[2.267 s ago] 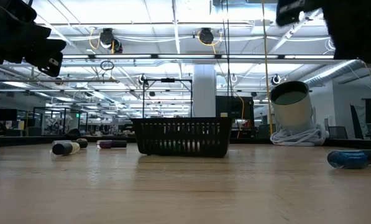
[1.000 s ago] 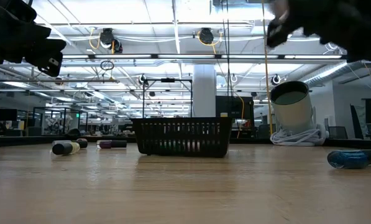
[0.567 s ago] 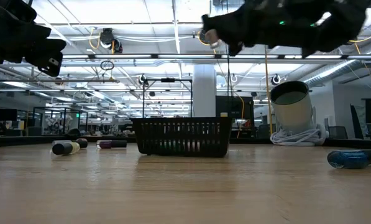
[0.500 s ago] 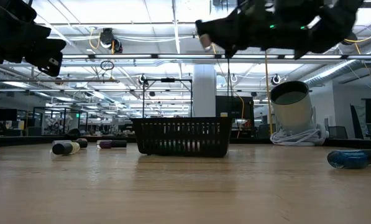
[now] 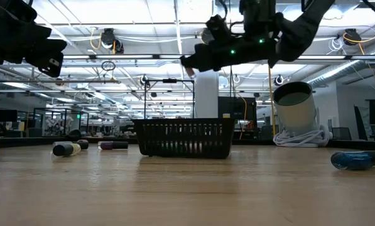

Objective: Pick & Place Nail Polish
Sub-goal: Put the white nail polish into the black bin

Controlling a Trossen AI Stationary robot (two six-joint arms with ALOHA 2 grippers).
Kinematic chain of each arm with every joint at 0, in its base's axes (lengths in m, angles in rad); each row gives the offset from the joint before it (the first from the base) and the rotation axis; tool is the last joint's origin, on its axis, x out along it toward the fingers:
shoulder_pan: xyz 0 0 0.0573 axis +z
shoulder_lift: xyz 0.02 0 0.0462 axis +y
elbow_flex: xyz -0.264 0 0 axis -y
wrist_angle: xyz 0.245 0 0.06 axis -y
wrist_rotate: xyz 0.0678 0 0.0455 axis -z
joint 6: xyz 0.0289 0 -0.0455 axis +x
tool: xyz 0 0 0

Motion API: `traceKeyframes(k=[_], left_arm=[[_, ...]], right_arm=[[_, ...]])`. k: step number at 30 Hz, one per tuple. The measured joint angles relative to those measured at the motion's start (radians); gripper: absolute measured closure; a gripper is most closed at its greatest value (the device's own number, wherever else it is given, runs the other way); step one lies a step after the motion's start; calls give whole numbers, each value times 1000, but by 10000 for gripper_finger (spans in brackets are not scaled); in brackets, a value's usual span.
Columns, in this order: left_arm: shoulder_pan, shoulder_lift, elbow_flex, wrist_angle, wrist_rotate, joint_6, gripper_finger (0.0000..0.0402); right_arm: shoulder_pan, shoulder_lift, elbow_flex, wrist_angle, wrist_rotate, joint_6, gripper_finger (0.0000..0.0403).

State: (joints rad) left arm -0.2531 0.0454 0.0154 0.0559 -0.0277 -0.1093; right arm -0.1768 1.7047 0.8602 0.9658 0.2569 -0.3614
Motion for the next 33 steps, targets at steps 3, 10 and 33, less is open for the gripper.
traceKeyframes(k=[3,10,33], left_arm=[[0,0,0,0,0,0,256],[0,0,0,0,0,0,256],[0,0,0,0,0,0,256]], right_arm=[[0,19,18,-49,-168,112,355],[22,0,31,-202,-547,416,355],[230,87,247,-1012,-414,469,355]])
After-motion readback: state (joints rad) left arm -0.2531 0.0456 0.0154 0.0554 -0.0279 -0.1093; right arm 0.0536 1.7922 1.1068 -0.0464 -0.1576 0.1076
